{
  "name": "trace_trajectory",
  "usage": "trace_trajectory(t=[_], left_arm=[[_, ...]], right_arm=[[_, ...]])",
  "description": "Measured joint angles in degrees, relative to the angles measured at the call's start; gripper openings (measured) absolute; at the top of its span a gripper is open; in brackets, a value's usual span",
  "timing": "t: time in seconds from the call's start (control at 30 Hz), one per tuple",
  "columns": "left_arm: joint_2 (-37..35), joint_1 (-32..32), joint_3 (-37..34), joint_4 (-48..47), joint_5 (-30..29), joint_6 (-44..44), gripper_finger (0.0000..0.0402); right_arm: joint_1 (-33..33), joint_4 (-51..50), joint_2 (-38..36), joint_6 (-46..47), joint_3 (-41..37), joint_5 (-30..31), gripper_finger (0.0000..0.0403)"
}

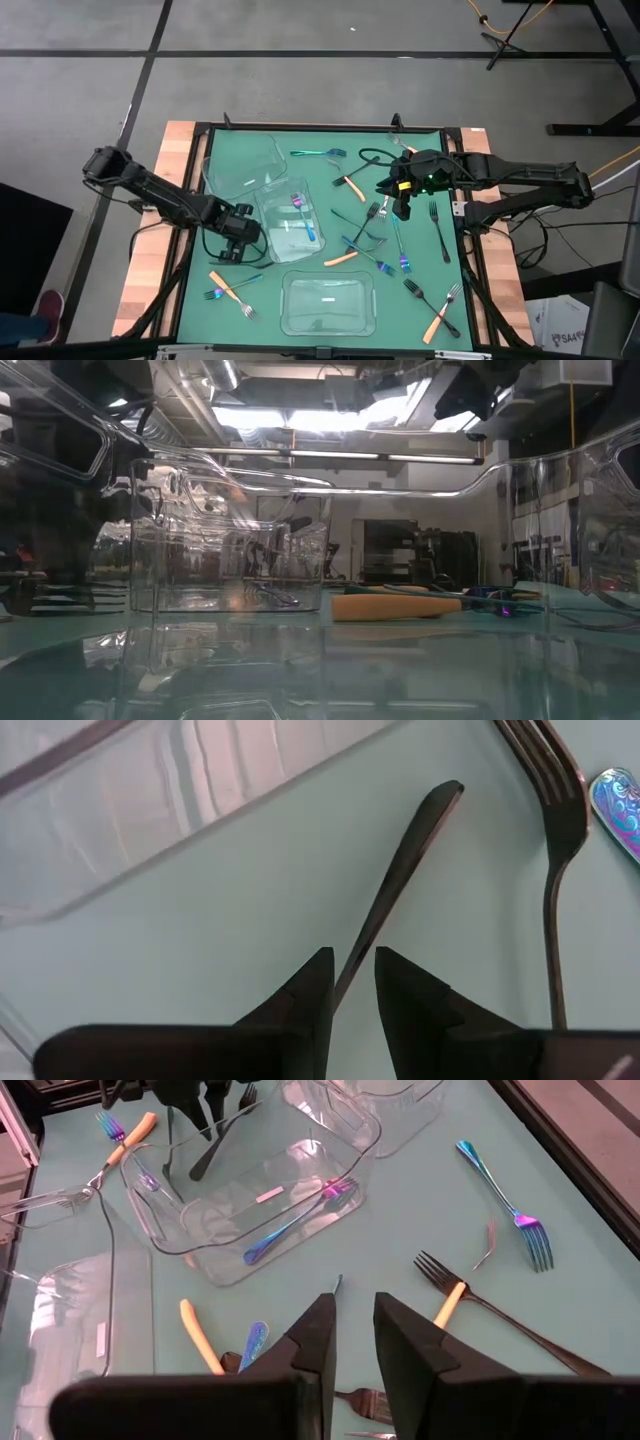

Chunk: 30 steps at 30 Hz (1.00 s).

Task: Sort silverware by color (type)
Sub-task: Put the black fork into the top transparent bin

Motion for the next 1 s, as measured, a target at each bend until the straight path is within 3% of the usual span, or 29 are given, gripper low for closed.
trace_trajectory(t=[0.5,0.8,1.0], left_arm=[[7.0,0.0,0.2,0.0,-1.3,0.1,0.0069],[6.8,0.0,0.1,0.1,-1.7,0.1,0.0009],[7.0,0.0,1.2,-0.4,-1.7,0.1,0.0007]], right_arm=[[0.0,0.0,0.0,0.0,0.0,0.0,0.0064],[0.0,0.0,0.0,0.0,0.0,0.0,0.0064],[0.0,0.0,0.0,0.0,0.0,0.0,0.0064]])
